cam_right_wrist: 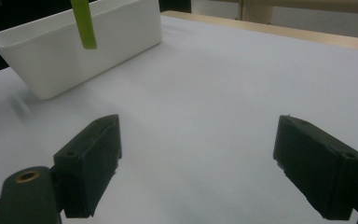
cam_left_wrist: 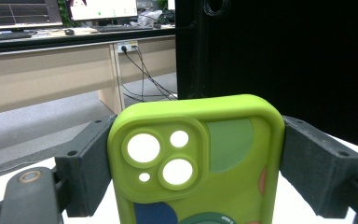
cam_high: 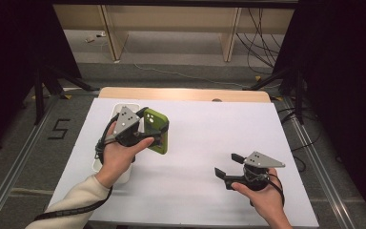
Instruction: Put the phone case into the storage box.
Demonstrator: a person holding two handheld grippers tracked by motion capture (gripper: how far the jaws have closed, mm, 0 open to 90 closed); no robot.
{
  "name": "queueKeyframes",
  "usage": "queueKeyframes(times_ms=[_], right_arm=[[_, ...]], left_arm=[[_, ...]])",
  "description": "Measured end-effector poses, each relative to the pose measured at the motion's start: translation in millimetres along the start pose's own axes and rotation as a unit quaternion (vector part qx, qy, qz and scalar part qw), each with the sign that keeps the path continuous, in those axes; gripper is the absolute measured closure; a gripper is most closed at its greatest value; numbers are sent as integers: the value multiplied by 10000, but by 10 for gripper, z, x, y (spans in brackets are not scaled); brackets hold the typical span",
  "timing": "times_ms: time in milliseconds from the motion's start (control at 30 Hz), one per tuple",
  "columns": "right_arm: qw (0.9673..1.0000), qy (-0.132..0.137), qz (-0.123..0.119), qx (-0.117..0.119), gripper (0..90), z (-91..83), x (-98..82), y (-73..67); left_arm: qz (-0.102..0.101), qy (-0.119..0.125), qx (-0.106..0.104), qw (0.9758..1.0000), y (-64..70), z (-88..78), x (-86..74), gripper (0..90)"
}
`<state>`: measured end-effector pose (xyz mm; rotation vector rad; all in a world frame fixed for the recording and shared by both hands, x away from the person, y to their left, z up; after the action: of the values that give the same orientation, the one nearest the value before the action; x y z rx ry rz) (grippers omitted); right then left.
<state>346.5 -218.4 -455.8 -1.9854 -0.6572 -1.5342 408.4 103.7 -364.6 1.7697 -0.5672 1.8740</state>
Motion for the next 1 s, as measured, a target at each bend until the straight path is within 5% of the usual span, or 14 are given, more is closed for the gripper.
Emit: queueKeyframes(times_ms=[1000], right_arm=[[9999, 13, 51, -110, 163, -57, -21, 32]], left_arm=[[-11, 79, 231, 9997, -159, -51, 65, 165]])
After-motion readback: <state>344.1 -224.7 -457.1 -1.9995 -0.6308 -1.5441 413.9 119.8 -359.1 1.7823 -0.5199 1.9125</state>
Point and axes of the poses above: each handheld gripper's, and its own axes: z roughly forward along the jaws, x roughly out of its top, y roughly to its right, the point moved 3 cm from there along z, roughly forward along the jaws, and after that the axes turned 13 degrees about y, right-handed, at the moved point
